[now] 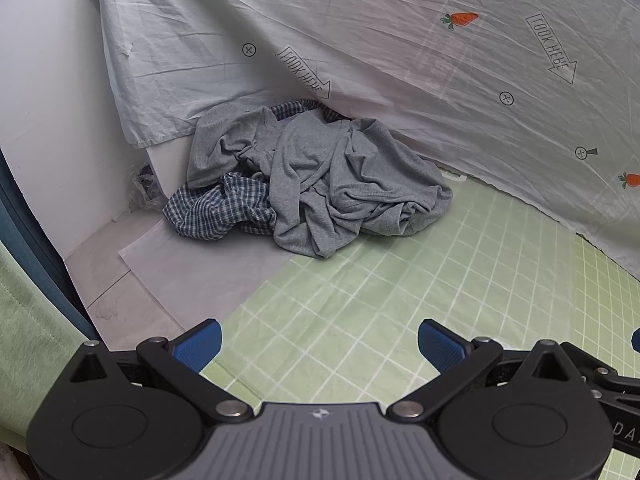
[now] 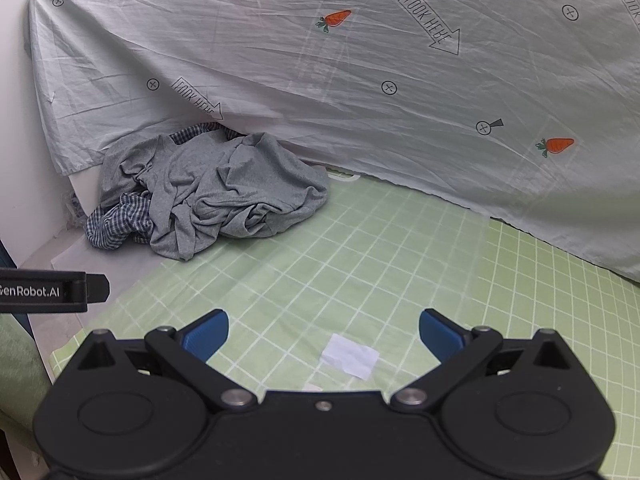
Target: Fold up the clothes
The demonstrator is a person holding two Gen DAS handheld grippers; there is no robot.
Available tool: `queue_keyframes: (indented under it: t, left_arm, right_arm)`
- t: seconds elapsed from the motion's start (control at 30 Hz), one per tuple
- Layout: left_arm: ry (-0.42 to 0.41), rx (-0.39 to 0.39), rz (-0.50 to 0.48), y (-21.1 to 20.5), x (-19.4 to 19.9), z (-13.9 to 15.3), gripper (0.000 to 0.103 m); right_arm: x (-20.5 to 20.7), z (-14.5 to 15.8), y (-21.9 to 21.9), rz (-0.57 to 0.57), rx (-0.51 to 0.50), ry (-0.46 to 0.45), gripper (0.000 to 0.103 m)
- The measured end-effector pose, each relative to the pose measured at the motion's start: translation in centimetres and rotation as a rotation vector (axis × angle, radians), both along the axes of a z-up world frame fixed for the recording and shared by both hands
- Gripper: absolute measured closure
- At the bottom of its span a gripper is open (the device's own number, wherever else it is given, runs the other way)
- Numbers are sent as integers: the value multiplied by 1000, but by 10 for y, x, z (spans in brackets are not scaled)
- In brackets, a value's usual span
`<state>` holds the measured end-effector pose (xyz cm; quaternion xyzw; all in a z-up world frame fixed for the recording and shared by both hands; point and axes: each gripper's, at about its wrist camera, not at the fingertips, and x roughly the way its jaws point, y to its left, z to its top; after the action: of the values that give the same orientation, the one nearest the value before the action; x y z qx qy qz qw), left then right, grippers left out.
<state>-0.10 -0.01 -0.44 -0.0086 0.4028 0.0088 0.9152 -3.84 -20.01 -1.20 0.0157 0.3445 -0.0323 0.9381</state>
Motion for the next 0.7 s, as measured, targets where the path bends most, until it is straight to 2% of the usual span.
queue_keyframes:
  t: [0.7]
  left_arm:
    - [15, 7, 3, 1, 0, -1, 0]
  right_arm:
    - [0, 0, 1, -4, -1, 5, 0]
